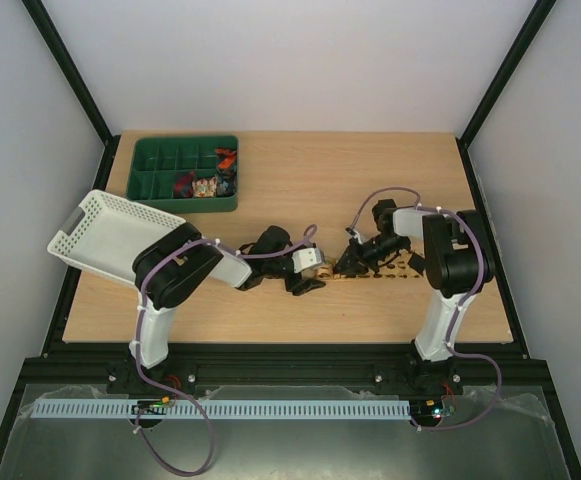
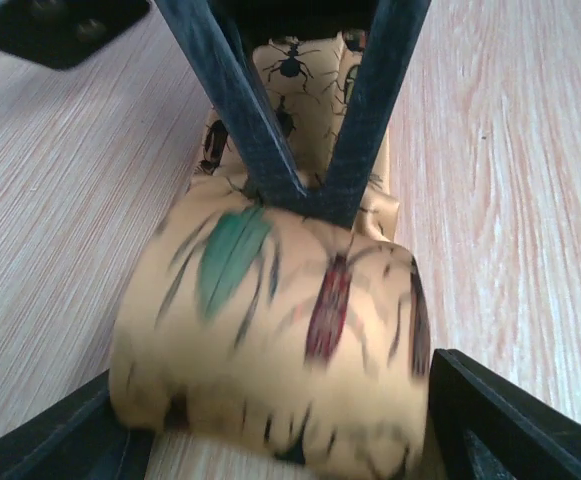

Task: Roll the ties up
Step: Roll the tie at the center of the board.

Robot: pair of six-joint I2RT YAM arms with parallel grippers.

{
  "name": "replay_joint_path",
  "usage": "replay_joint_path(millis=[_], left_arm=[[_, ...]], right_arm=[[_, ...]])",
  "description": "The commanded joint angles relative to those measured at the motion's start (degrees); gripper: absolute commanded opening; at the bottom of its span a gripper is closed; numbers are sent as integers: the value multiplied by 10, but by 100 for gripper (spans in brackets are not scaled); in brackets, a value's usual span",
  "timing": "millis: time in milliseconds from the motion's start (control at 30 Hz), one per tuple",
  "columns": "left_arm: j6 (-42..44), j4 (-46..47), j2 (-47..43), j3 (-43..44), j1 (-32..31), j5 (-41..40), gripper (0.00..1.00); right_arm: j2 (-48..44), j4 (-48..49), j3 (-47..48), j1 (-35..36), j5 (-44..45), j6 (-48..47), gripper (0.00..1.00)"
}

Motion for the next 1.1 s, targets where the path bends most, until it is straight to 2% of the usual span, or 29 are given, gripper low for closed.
replay_joint_path(millis=[0,267,433,733,867,967,1067], left_arm=[[-15,6,-15,-10,-4,31,77],[-10,41,15,14,-7,45,80],[1,43,24,27,-9,54,80],[52,17,-16,-38,-3,75,79],[80,-11,-18,-40,3,79,71],[89,-24,-19,-40,8,78,59],[83,-39,-16,-36,13,79,44]], right_arm=[[39,-20,-19,-3,133,-10,1],[57,-30,5,0,161,-15,1],[82,-59,27,43,149,-56,1],[102,-60,23,78,120,-53,1],[104,-59,27,78,119,-47,1],[99,-62,34,78,118,-47,3],[71,-57,28,71,102,-44,18]])
